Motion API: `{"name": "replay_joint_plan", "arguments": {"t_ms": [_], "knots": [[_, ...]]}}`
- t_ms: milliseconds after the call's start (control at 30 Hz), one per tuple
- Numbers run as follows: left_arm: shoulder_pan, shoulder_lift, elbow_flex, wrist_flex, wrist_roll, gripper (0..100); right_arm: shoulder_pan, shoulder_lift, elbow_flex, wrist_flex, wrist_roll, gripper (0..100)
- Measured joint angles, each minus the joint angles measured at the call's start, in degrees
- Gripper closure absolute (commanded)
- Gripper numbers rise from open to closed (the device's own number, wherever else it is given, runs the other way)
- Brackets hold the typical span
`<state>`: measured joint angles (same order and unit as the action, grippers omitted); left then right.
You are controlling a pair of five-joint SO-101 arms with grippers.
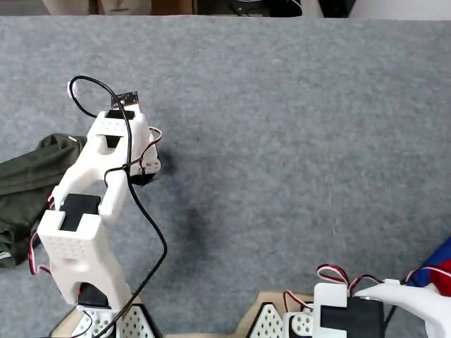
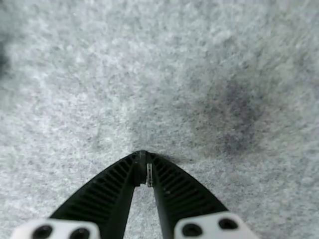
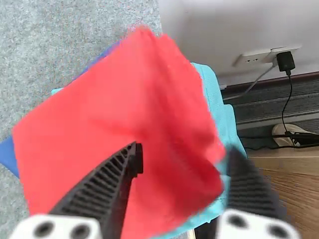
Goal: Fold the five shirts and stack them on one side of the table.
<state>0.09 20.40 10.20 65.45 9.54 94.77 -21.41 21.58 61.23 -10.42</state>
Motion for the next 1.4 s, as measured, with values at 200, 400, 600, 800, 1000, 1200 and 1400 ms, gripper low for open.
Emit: {"name": "replay_joint_plan", "arguments": {"t_ms": [200, 400, 600, 800, 1000, 1200, 1400], "knots": [[0.0, 0.0, 0.0, 0.0, 0.0, 98, -1.05, -1.14, -0.09, 5.19, 0.0, 54.0], [0.0, 0.0, 0.0, 0.0, 0.0, 98, -15.03, -9.93, -2.46, 18.99, 0.0, 68.0], [-0.18, 0.0, 0.0, 0.0, 0.0, 98, -42.55, -16.35, -2.46, 25.93, -6.95, 92.8], [-6.33, -1.32, 0.0, 0.09, -0.44, 98, -68.66, -17.32, -2.46, 25.23, -9.41, 98.7], [-19.52, -8.53, -5.54, 10.2, -1.32, 98, -83.25, -16.18, -3.34, 23.91, -9.41, 98.6], [-36.31, -12.22, -15.21, 18.55, -4.92, 90, -95.38, -6.68, -4.92, 21.98, -9.41, 98.6], [-52.57, -6.68, -24.44, 22.24, -10.73, 86, -100.92, 6.15, -14.15, 21.8, -9.41, 98.6]]}}
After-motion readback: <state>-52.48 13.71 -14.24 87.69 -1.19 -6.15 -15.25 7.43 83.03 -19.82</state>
